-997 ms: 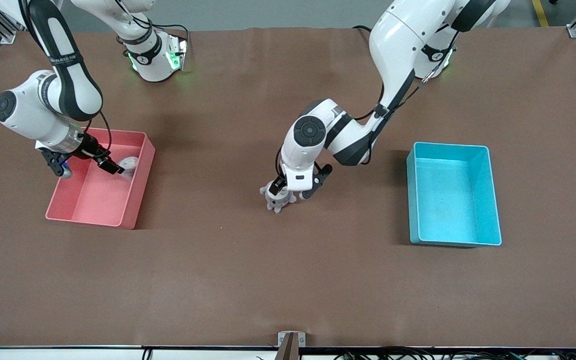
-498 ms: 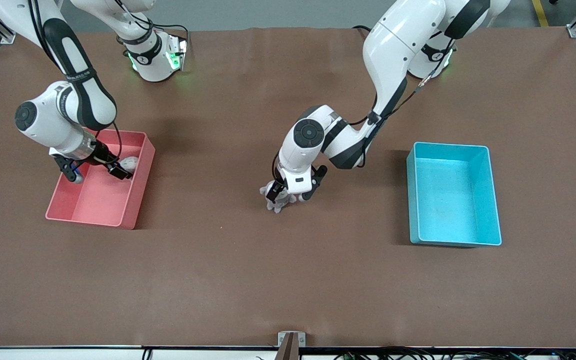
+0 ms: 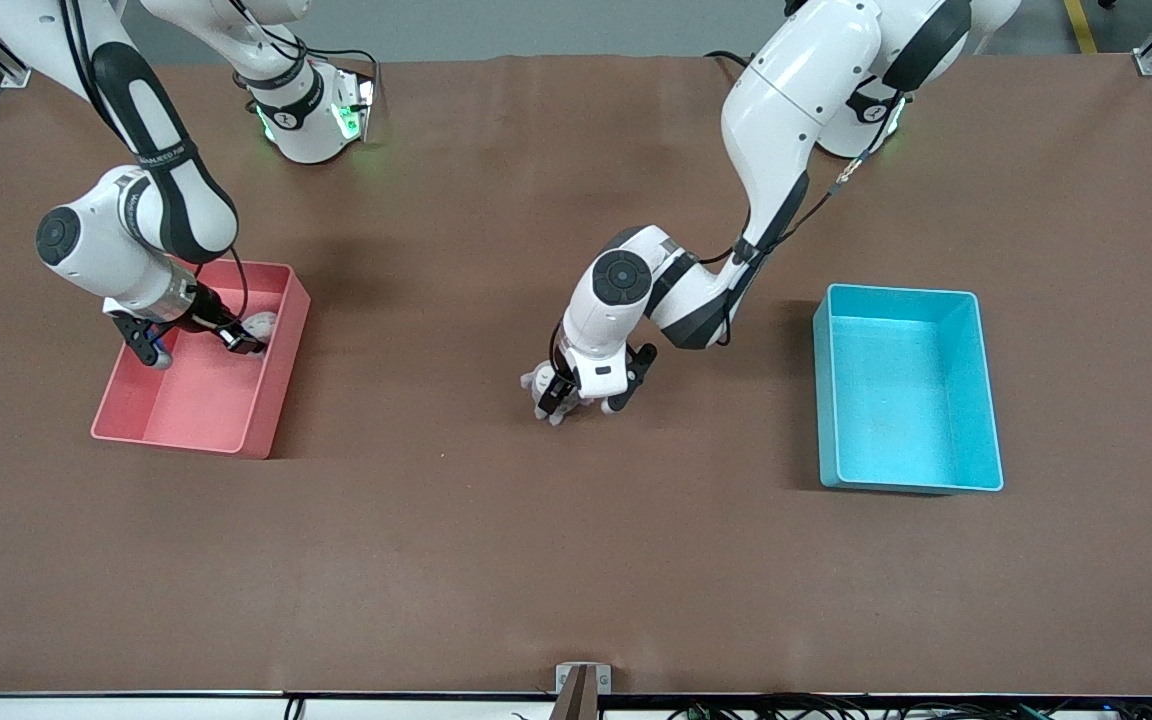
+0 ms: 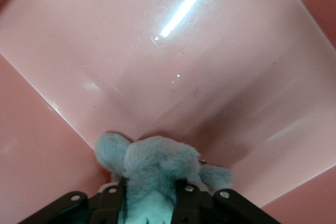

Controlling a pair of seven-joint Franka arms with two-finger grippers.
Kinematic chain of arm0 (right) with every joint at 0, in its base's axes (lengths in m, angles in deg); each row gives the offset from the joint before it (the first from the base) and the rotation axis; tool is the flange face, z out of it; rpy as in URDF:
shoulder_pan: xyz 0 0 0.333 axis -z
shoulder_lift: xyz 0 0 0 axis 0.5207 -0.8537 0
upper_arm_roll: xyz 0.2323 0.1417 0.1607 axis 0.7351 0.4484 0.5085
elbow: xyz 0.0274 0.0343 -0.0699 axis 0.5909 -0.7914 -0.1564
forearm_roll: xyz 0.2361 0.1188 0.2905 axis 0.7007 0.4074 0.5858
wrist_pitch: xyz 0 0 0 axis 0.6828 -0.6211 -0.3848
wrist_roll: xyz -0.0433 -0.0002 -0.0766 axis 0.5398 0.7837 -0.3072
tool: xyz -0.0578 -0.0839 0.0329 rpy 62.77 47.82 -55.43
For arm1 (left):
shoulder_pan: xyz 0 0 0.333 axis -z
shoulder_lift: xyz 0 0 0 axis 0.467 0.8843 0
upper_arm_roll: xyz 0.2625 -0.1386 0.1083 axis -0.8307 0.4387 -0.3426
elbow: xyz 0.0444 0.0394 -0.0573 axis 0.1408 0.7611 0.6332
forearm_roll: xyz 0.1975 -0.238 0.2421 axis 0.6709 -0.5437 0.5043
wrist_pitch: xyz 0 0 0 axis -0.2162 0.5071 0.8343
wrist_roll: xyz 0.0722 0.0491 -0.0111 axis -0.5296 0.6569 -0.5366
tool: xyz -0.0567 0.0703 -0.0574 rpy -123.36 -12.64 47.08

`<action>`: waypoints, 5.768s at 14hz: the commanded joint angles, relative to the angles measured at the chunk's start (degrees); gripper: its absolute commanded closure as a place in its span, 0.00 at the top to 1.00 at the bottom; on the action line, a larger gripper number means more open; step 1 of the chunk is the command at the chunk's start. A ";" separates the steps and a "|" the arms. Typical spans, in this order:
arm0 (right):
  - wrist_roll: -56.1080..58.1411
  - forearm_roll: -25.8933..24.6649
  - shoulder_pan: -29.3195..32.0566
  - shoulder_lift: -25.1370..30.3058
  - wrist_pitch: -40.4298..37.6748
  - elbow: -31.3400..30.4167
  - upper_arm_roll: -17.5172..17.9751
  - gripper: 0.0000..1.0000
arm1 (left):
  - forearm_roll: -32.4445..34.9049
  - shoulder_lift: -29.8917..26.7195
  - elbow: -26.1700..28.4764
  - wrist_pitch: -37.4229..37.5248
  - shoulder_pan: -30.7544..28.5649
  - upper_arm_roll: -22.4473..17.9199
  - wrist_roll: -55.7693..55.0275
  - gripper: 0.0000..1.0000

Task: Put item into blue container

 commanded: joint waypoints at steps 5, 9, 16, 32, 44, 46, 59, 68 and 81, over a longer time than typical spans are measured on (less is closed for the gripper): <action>4.94 1.93 2.67 2.57 -15.20 6.76 -0.19 0.00 | 10.18 -2.39 -1.43 0.05 -1.17 -0.78 1.69 0.00; 4.60 -0.69 3.72 4.15 -31.71 16.15 -0.37 0.00 | 19.94 -6.44 -1.17 0.31 -6.87 -0.52 7.29 0.00; -20.93 -1.23 -4.67 5.73 -47.05 27.95 0.77 0.00 | 16.53 -14.96 -0.38 16.21 -19.01 0.44 31.89 0.00; -86.53 -10.79 -43.02 -24.91 -13.64 51.84 0.33 0.00 | 6.68 -18.84 9.82 30.72 -41.61 0.89 82.11 0.98; -84.64 -16.87 -43.30 -30.39 -14.08 53.27 0.16 1.00 | 6.86 -21.57 -4.58 45.73 -40.47 6.06 81.76 1.00; -77.45 -16.26 -41.10 -29.95 -16.88 53.71 0.25 1.00 | 7.30 -21.57 -4.68 46.81 -40.47 8.35 81.23 1.00; -19.36 -12.21 -21.77 -13.09 -52.64 56.70 0.77 1.00 | 6.77 -13.06 -0.99 33.48 -21.50 12.49 41.02 1.00; 17.84 -19.07 -2.17 -6.57 -63.12 57.31 0.60 1.00 | 6.95 -0.22 -2.13 0.67 -4.89 5.73 -12.33 1.00; 18.48 -18.37 1.27 -6.13 -63.57 61.18 0.60 1.00 | 7.29 3.66 -5.82 -2.23 -0.40 1.68 -20.28 0.04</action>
